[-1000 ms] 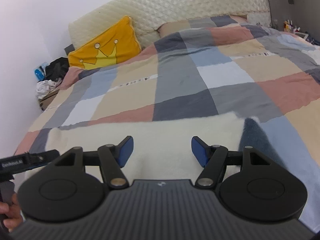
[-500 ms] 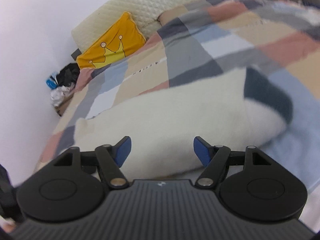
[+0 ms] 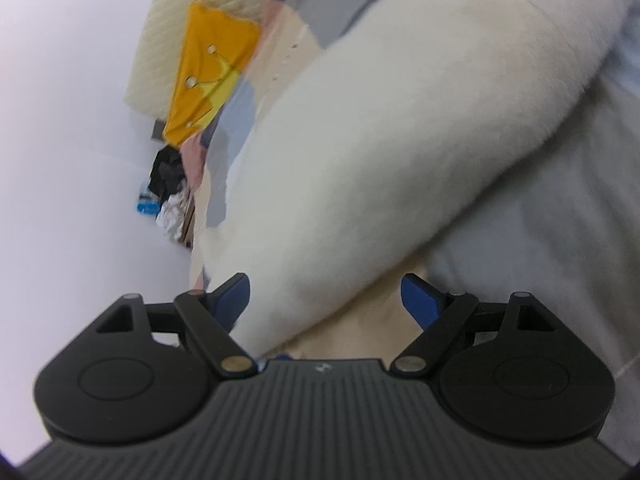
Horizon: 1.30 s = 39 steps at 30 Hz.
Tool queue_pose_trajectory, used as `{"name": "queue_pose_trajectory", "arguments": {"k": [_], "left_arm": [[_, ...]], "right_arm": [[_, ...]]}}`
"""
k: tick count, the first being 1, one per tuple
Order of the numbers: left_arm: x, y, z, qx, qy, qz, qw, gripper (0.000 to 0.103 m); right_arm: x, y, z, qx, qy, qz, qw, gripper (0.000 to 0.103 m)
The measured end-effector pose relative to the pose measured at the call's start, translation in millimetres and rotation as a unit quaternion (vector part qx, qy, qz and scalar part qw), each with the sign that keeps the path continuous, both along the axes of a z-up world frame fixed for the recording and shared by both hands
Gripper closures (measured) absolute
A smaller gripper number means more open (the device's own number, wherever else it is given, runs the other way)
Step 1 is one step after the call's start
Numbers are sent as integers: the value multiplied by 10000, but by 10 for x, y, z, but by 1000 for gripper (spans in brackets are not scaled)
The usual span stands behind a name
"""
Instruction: Fold large clothes
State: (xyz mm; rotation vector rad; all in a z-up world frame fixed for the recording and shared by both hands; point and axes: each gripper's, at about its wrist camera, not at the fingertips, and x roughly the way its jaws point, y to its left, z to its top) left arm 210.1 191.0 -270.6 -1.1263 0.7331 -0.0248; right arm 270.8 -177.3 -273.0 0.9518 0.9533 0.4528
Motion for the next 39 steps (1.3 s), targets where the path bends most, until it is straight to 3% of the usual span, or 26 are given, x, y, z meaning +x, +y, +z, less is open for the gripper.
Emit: {"name": "queue_pose_trajectory", "arguments": {"k": [8,14,21,24,32,37,39], "left_arm": [[40,295,-268,-844,108,690,9940,15],[61,427,-328,-1007,-26,1079,9890,15],[-1,597,-394,-1165,-146,1508,9816,16],[1,650,-399,-1110,-183,1616,9804,16],[120,681,-380,-808,-219,1655,9827,17],[164,660,-376,-651,-205,1649,9839,28],[202,673,-373,-605,-180,1635,9845,35]], "right_arm": [[141,-155,-217,610,300,-618,9958,18],[159,-414,-354,1213,616,-1134,9842,19],[85,-658,-295,964,598,-1795,9772,19],[62,-675,-340,1087,679,-1906,9733,19],[91,-693,-365,827,468,-1984,9755,19],[120,-691,-388,773,313,-1973,9768,19],[83,-709,-371,746,233,-1952,9776,26]]}}
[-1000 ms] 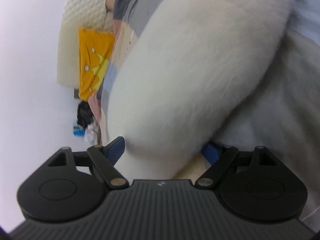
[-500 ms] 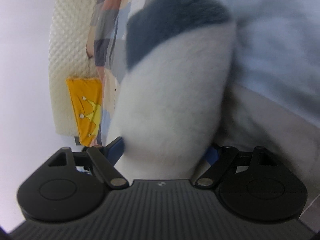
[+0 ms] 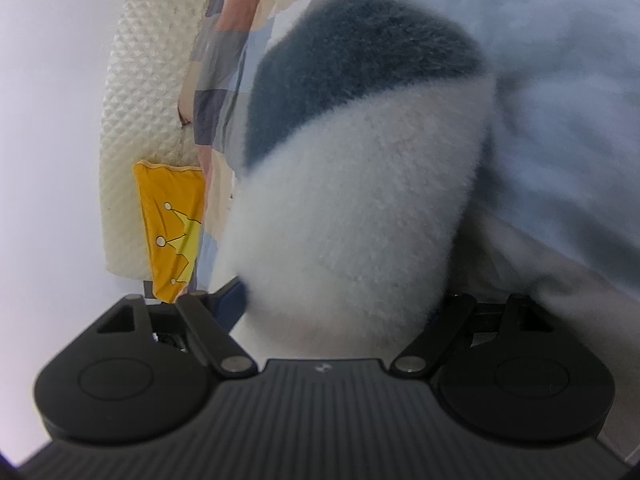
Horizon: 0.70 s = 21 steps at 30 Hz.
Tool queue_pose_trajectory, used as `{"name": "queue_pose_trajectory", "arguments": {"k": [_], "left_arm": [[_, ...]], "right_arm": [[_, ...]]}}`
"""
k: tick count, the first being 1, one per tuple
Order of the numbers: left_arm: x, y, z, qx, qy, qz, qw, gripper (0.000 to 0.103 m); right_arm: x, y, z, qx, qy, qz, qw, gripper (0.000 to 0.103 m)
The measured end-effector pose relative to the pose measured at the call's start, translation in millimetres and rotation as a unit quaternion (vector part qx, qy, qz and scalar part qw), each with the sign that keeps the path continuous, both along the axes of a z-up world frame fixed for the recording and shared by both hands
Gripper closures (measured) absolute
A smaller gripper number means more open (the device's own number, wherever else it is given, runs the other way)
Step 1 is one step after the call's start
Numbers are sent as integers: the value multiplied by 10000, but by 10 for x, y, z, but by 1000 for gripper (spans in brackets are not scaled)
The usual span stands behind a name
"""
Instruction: Fold large clothes
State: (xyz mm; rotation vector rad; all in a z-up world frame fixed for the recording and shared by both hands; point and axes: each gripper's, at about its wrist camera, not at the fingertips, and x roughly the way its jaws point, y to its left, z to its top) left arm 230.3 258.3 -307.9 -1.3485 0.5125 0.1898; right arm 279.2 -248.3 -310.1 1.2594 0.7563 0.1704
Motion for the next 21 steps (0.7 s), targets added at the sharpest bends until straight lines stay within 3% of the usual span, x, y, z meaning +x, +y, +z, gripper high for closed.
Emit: {"name": "queue_pose_trajectory", "arguments": {"k": [5,8,15,21], "left_arm": [[6,-25,85,305,40,-74,9995,46],[8,-18,137,368,-6,-112,9993,53],[89,-41,470,835,-92,-479,9953,60],[236,-206,824,949,-229,-952,9907,61]], "right_arm": [[-19,-14,148,-276,-202,59,9994,52],[-48,-31,238,-373,-300,102,9988,59],[-125,-80,458,-664,-611,155,9958,65],[-148,-236,765,-834,-838,77,9930,65]]}}
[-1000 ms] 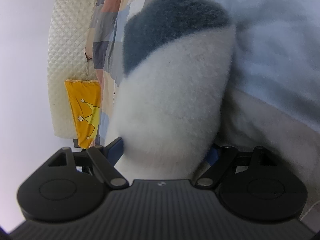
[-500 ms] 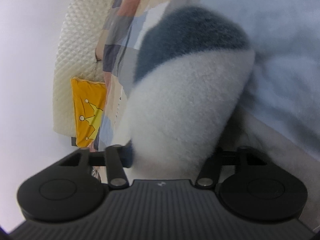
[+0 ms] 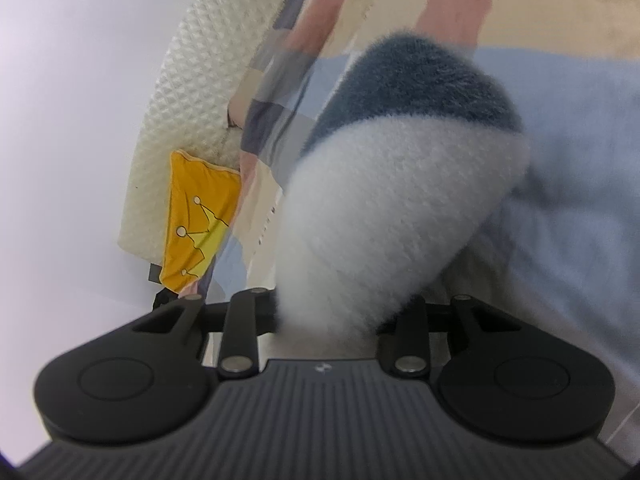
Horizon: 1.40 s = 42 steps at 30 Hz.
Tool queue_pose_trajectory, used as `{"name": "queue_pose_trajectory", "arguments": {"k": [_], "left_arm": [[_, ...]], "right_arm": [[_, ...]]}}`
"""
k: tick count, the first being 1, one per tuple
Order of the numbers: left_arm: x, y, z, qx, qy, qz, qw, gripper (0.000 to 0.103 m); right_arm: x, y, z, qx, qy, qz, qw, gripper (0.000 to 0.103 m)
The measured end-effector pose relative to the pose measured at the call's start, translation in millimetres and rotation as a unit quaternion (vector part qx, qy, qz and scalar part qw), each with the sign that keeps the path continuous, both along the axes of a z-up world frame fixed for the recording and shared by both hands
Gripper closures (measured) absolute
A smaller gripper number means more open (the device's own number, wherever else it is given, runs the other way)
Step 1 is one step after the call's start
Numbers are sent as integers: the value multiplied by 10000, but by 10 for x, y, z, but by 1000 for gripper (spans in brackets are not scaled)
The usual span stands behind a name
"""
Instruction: Fold large clothes
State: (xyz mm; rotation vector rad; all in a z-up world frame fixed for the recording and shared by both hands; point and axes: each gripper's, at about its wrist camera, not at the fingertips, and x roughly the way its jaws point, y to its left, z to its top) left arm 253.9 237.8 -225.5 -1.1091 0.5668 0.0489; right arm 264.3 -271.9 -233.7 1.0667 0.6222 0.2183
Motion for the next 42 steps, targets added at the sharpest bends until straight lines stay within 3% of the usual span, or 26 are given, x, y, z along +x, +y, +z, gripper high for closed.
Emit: {"name": "queue_pose_trajectory", "arguments": {"k": [9,19,30,36,42], "left_arm": [[573,-568,576,196,-242,-695,9971,61],[1720,-1524,969,444,-204,-1393,9890,61],[3176,-2621,880,737,-210,-2104,9746,61],[3870,-3051,727,748,-208,-2402,9676,61],[4336,-3316,394,843,-184,-2566,9626,61]], "right_arm": [[56,-589,404,87,-296,-375,9988,65],[736,-1471,661,179,-416,-860,9953,65],[1865,-2349,736,-151,-590,-1233,9905,65],[2446,-2776,617,-194,-496,-1414,9885,65],[2642,-2942,272,-210,-404,-1481,9879,65]]}}
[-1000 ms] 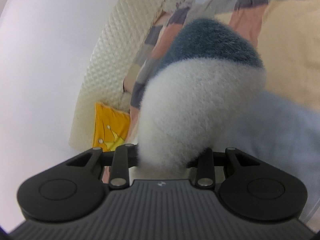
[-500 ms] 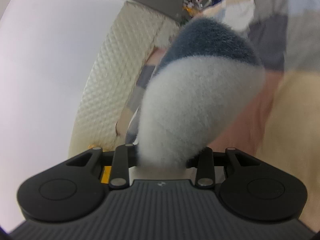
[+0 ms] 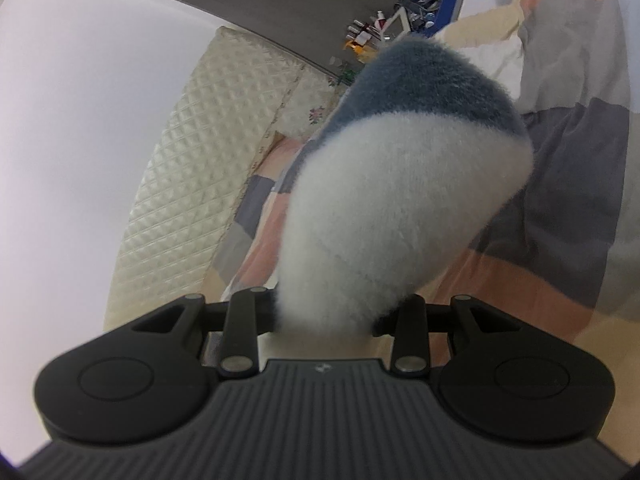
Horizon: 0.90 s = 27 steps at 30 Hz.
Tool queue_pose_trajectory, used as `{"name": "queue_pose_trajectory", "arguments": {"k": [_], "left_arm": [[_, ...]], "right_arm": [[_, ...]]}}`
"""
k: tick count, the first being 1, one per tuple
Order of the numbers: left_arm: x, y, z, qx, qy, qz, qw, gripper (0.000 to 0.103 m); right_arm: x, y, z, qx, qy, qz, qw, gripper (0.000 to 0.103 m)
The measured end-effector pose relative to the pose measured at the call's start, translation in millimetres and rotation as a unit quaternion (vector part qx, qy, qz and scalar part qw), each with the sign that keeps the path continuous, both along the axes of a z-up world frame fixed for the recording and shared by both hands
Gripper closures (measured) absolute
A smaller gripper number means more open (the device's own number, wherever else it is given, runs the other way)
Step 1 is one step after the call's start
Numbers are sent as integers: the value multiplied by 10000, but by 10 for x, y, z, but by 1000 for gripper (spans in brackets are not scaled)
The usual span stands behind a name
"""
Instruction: Fold large clothes
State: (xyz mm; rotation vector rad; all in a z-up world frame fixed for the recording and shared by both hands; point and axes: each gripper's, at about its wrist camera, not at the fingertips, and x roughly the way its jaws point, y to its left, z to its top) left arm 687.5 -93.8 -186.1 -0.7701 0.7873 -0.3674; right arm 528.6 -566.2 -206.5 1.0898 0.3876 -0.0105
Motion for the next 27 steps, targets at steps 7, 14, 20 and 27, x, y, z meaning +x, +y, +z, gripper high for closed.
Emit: {"name": "queue_pose_trajectory", "arguments": {"k": [7,14,20,27], "left_arm": [[125,38,-624,-11,163,-297,9994,61],[0,120,-917,-40,69,-525,9986,59],[-144,171,-1032,31,261,-691,9973,54],[-265,159,-673,658,495,-865,9928,48]], "right_arm": [[0,-26,-397,-265,301,184,9990,65],[-281,4,-700,-72,294,209,9993,64],[-421,16,-890,106,424,132,9990,58],[-561,54,-638,86,1048,50,9944,52]]}}
